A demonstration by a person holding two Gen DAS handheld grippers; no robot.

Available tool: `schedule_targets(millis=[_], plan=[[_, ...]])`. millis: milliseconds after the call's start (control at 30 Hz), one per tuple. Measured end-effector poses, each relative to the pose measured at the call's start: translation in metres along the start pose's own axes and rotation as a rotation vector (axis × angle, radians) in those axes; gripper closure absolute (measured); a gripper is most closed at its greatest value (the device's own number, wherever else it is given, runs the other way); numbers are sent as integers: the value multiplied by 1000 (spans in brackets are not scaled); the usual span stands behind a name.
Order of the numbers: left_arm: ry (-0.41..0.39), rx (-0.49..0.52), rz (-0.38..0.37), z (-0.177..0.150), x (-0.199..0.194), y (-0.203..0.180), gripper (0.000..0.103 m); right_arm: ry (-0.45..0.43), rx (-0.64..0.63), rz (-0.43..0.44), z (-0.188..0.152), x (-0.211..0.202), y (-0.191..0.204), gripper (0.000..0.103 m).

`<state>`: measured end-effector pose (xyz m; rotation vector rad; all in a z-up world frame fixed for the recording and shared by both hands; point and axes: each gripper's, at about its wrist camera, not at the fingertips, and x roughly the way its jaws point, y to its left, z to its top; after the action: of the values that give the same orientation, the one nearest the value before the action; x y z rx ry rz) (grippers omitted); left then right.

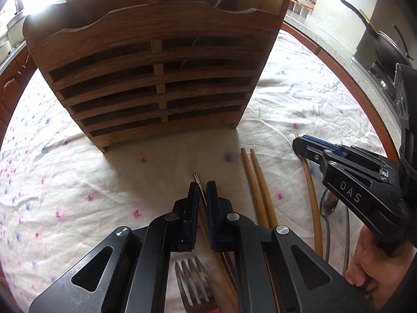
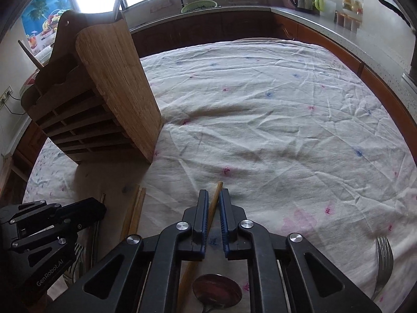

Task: Organize utensils
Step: 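Close the left tool on a wooden chopstick while the right tool grasps another, then lift both held chopsticks and carry them above the wooden holder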

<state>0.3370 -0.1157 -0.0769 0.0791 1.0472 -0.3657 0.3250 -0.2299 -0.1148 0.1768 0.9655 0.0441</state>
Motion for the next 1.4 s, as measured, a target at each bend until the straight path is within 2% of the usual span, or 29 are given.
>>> schedule_targets(millis=[33, 267, 367, 500, 533, 600, 667, 700, 833, 900, 933, 967, 1133, 1400], plan=[[-3, -12, -20, -1, -3, 4, 103, 1, 13, 18, 0, 0, -2, 96], [-82, -35, -87, -5, -44, 13, 103, -43, 96, 160, -2, -30, -6, 98], [-88, -49, -122, -7, -54, 15, 103, -79, 101, 192, 0, -49, -3, 98], [-60, -61, -96, -4, -47, 15, 103, -119, 90, 185, 0, -68, 1, 98], [-52, -62, -88, -3, -44, 14, 100, -126, 95, 185, -1, -72, 1, 98], [-35, -61, -70, 0, -32, 9, 87, -132, 111, 187, -3, -76, -3, 98], [-12, -56, -35, 0, -22, 8, 61, -137, 126, 189, -6, -79, -9, 98], [-4, -53, -20, 1, -17, 7, 59, -139, 130, 189, -7, -79, -11, 98], [28, -42, -7, 2, 3, 2, 61, -143, 139, 200, -8, -80, -14, 98], [12, 11, 37, 2, 5, -6, 78, -144, 145, 206, -9, -81, -17, 98], [7, 35, 54, 2, 6, -10, 90, -145, 148, 207, -9, -81, -18, 98], [6, 50, 57, 2, 6, -11, 96, -146, 148, 206, -9, -81, -18, 98], [-3, 22, 13, 4, -3, -8, 98, -151, 155, 218, -10, -83, -18, 98], [-156, -48, -109, -6, -84, 10, 99, -187, 135, 249, -8, -106, -10, 98]])
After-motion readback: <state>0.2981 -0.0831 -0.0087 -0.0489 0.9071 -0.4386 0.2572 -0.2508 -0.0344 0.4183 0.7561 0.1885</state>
